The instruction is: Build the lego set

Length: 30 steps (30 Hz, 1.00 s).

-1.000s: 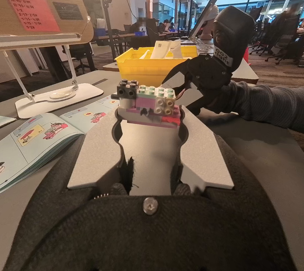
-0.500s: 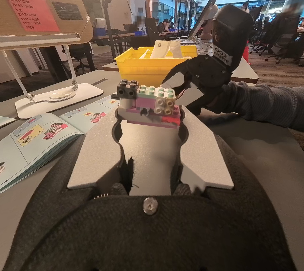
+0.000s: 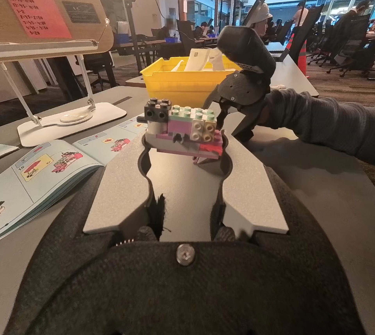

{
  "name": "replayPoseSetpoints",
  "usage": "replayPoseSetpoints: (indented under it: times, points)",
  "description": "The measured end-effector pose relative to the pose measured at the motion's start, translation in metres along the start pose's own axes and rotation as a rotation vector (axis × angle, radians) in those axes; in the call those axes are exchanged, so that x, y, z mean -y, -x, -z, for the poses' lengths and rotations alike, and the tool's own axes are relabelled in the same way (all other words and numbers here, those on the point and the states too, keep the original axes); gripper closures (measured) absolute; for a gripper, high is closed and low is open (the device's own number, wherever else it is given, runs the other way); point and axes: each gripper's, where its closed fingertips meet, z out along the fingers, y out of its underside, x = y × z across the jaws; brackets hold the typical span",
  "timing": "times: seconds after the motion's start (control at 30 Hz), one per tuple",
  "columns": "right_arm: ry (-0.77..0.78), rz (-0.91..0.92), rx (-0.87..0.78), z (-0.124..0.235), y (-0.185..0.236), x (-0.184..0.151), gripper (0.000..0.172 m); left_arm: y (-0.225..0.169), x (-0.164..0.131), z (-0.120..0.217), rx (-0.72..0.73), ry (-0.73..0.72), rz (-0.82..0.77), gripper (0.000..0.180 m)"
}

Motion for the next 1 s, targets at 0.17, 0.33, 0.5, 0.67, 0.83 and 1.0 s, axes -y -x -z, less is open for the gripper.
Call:
replayPoseSetpoints:
  times: [0.17,0.33,0.5,0.67,0.83,1.0]
  points:
    - [-0.017,-0.012,0.026,-0.002,0.003,0.002,0.165,0.000,0.000,0.000,-0.001,0.001,0.000,0.113]
    - [-0.030,-0.022,0.062,-0.001,0.007,0.002,0.151,0.000,0.000,0.000,-0.003,0.002,0.001,0.113]
    - [-0.029,-0.035,0.105,0.001,0.011,0.000,0.150,-0.001,0.000,0.000,-0.005,0.003,0.002,0.112]
    - [-0.015,-0.019,0.125,0.005,0.014,-0.003,0.150,0.000,0.000,0.000,-0.006,0.002,0.004,0.112]
    - [-0.037,0.028,0.140,0.004,0.019,-0.001,0.150,0.000,-0.001,0.000,-0.007,0.003,0.006,0.113]
    - [-0.037,0.036,0.203,0.006,0.029,-0.002,0.150,0.000,0.000,0.000,-0.007,0.002,0.008,0.113]
